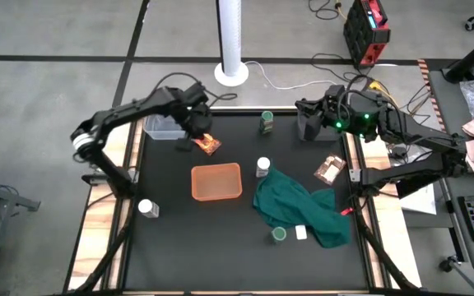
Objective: Sort spices by type
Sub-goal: Put the left orange seasoning pack into the orange bin
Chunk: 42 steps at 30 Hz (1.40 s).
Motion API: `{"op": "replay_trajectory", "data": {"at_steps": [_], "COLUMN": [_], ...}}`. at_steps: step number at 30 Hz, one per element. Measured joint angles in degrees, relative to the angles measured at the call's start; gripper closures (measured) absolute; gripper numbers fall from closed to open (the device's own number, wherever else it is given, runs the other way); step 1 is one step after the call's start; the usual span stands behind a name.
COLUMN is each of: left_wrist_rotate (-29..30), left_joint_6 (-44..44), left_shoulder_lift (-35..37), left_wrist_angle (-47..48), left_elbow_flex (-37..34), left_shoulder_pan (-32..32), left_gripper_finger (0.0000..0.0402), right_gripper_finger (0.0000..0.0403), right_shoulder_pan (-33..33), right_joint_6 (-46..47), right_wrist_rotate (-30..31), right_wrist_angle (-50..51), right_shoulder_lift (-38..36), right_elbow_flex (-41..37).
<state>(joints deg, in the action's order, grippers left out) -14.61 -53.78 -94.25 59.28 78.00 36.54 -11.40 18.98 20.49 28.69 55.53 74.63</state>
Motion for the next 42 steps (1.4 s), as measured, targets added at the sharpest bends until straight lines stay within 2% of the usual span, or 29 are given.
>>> {"op": "replay_trajectory", "data": {"at_steps": [6, 10, 21, 26, 30, 35, 38, 42], "left_wrist_rotate": [2.2, 5.4, 6.7, 7.8, 10.3, 10.7, 10.7, 11.1], "left_joint_6": [-10.3, -11.3, -12.2, -11.2, -12.7, -13.3, -13.6, -14.7], "left_shoulder_lift": [-7.1, -11.1, -14.9, -14.9, -14.9, -15.6, -16.3, -18.0], "left_wrist_angle": [-0.3, -0.3, -3.3, -4.4, -5.1, -9.0, -10.7, -10.2], "left_elbow_flex": [0.0, 0.0, 0.1, 0.1, 0.1, 0.1, 0.1, 0.2], "left_shoulder_pan": [1.1, 1.1, 1.0, 1.0, 1.1, 1.1, 1.0, 1.0], "left_gripper_finger": [0.0401, 0.0401, 0.0395, 0.0346, 0.0281, 0.0209, 0.0186, 0.0181], "right_gripper_finger": [0.0390, 0.0390, 0.0390, 0.0390, 0.0390, 0.0390, 0.0390, 0.0390], "right_shoulder_pan": [0.0, 0.0, 0.0, 0.0, 0.0, -0.2, -0.2, -0.2], "right_joint_6": [-0.1, -0.1, -2.3, -2.8, -3.3, -3.5, -3.5, -3.6], "right_wrist_rotate": [0.0, 0.2, 0.5, 0.5, 0.5, 0.6, 0.6, 0.6], "right_wrist_angle": [0.7, 1.5, 1.4, 1.3, 1.3, 1.3, 1.3, 1.3], "right_shoulder_lift": [0.0, 0.0, 0.0, 0.1, 0.1, 0.1, 0.1, 0.1], "right_elbow_flex": [0.0, 0.0, 0.0, 0.0, 0.0, 0.0, 0.0, 0.0]}}
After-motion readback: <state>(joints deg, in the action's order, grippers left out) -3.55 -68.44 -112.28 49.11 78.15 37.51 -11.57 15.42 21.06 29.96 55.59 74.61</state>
